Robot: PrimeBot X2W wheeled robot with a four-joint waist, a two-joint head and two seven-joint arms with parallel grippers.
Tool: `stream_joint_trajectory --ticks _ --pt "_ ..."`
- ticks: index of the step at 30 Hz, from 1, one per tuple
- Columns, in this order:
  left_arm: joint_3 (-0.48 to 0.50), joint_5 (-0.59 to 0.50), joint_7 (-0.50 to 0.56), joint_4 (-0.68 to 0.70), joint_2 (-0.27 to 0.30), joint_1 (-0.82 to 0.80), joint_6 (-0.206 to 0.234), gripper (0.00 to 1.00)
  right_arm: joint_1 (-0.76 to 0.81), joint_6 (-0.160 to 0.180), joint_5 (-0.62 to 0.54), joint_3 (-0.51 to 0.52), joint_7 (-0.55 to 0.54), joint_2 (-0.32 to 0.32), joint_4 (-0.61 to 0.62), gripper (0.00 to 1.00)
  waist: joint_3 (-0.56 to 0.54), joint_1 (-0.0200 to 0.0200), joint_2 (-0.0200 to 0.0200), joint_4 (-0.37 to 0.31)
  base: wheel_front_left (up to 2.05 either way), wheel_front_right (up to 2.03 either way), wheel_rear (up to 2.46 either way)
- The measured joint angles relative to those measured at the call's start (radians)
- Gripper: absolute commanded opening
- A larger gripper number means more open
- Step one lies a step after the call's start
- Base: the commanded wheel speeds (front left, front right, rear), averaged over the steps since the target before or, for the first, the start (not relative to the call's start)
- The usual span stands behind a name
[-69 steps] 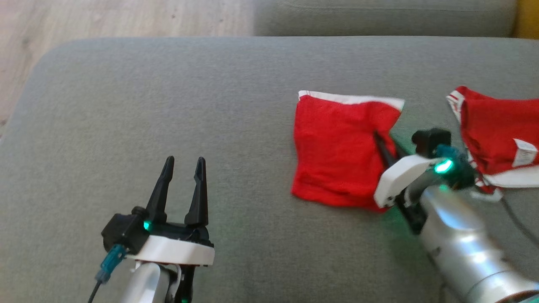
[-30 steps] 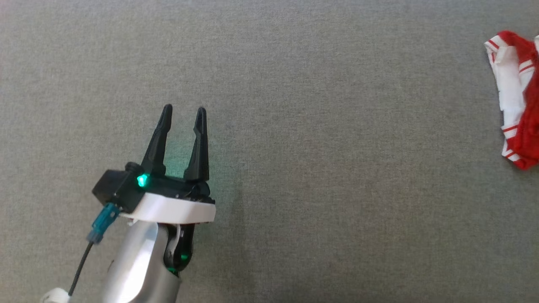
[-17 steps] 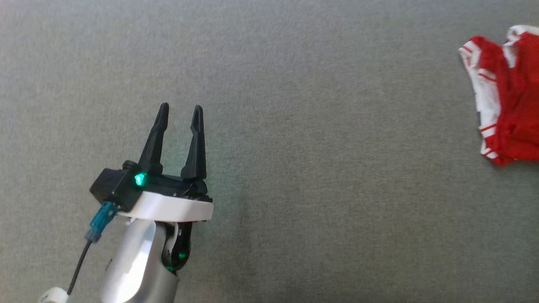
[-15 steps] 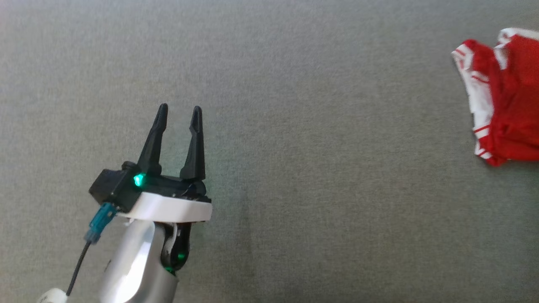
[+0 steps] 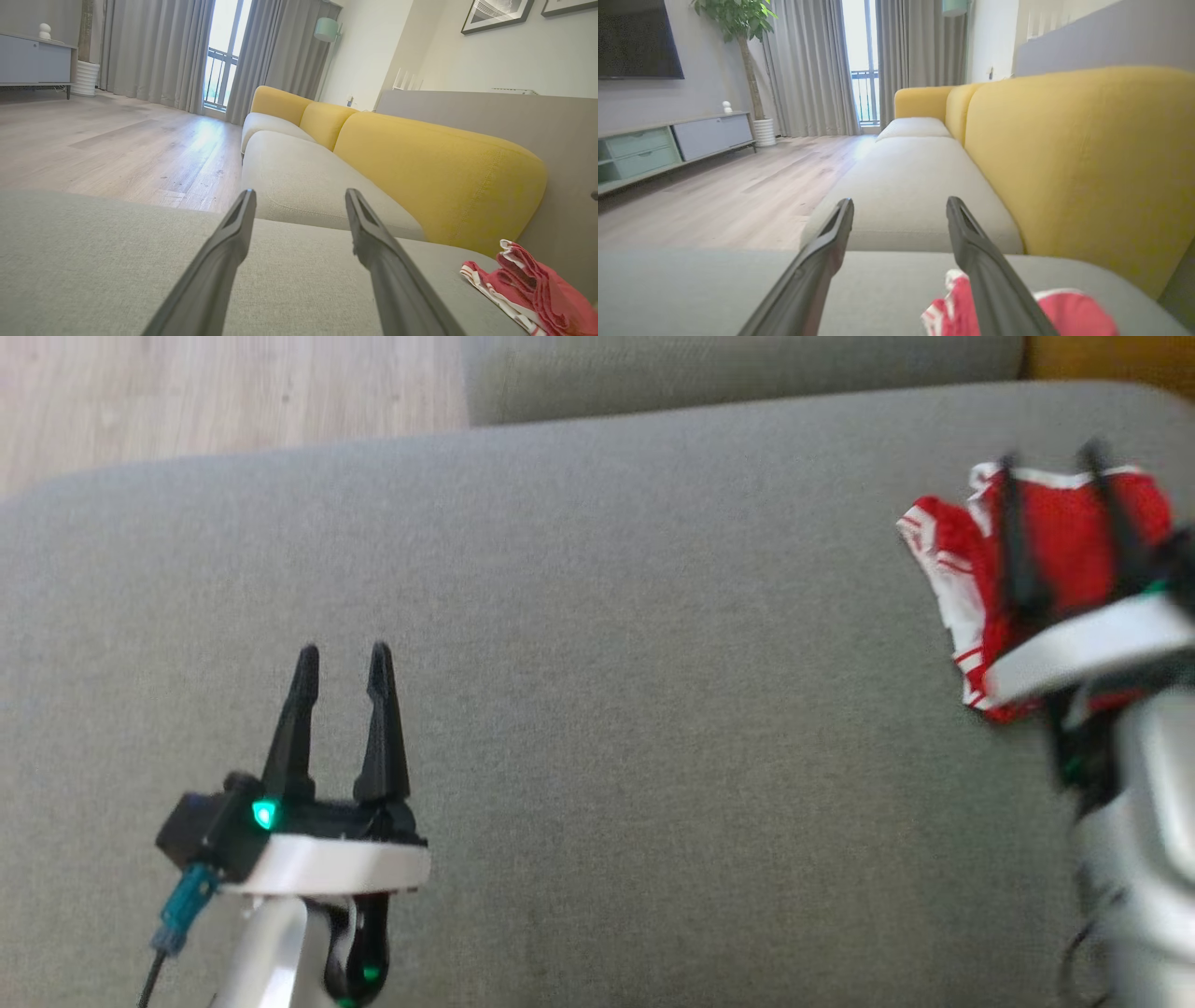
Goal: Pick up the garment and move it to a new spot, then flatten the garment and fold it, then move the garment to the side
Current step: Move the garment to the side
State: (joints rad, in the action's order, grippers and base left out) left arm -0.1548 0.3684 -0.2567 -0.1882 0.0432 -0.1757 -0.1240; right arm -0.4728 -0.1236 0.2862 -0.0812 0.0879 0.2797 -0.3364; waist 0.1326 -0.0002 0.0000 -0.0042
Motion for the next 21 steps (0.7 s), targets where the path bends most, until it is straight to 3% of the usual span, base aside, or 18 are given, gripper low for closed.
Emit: stream_joint_trajectory --ticks 4,7,14,21 --pt "0.003 0.002 0.0 0.001 0.0 0.054 0.001 1.0 0.162 0.0 -0.019 -0.001 0.015 -0.135 0.052 1.0 -0.06 -0.0001 0.0 -0.017 0.0 0.0 0.0" --pt "0.004 -0.004 0.0 0.004 0.0 0.078 0.001 1.0 0.24 0.0 -0.027 0.024 0.045 -0.189 0.075 1.0 -0.086 -0.0001 0.0 -0.022 0.0 0.0 0.0" --pt "0.016 0.003 0.0 0.013 0.0 0.134 0.013 1.0 0.381 0.0 -0.05 0.027 0.112 -0.225 0.091 1.0 -0.116 0.0001 0.0 -0.02 0.0 0.0 0.0" --pt "0.027 0.014 0.0 0.012 0.001 0.145 0.033 1.0 0.403 0.0 -0.03 0.026 0.133 -0.228 0.09 1.0 -0.122 0.0003 0.0 -0.016 0.0 0.0 0.0"
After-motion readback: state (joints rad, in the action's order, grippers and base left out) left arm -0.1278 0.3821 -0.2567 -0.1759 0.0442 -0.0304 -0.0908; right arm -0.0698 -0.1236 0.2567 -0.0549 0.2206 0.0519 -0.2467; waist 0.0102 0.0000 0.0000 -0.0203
